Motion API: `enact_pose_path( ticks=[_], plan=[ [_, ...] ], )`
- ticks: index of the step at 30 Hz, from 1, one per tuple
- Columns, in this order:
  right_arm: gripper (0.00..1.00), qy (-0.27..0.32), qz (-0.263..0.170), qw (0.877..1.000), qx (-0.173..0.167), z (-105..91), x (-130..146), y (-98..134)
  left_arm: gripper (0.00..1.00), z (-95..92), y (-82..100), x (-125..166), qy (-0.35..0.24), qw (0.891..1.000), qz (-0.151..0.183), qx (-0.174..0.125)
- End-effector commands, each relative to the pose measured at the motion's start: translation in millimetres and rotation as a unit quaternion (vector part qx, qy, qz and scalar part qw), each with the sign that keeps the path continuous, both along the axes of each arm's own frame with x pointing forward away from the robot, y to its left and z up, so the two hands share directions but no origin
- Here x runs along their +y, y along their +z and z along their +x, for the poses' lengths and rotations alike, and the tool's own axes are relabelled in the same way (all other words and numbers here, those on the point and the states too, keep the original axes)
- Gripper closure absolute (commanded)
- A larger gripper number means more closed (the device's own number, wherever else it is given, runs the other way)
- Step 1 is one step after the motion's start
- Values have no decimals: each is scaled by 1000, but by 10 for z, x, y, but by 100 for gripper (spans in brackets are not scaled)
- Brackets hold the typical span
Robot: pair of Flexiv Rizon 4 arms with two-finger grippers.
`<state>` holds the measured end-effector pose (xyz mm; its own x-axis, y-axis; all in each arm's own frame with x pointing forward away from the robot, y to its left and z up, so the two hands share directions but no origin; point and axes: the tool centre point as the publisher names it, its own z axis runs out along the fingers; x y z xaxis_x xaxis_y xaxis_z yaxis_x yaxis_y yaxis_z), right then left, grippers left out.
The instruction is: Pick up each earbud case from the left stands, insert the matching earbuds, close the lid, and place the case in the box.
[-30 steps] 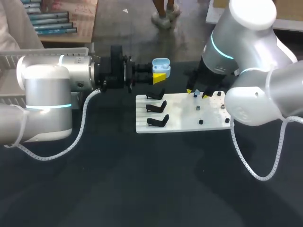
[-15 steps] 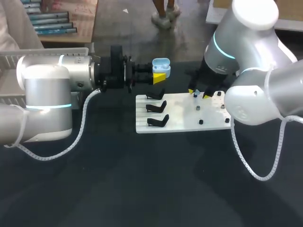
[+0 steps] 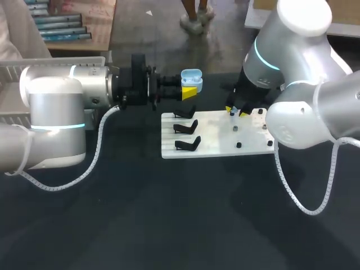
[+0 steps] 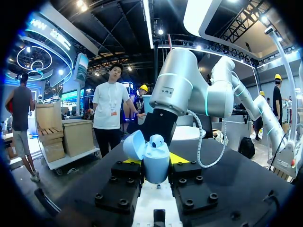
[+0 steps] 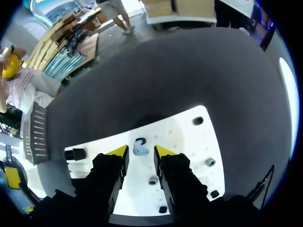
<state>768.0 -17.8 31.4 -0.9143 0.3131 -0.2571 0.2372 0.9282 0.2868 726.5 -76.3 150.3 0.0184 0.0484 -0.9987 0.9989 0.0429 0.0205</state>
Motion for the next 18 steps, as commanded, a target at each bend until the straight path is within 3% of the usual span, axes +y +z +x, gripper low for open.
enact_pose_path(
  ticks=[1, 18],
  plan=[
    [69, 1, 0, 1000, 2, 5, -1, -11, 100, -20, -10, -4, 4, 1000, -2, -3],
    [75, 4, 0, 1000, 5, 16, 20, -40, 100, -20, -10, -4, 4, 1000, -2, -3]
  ],
)
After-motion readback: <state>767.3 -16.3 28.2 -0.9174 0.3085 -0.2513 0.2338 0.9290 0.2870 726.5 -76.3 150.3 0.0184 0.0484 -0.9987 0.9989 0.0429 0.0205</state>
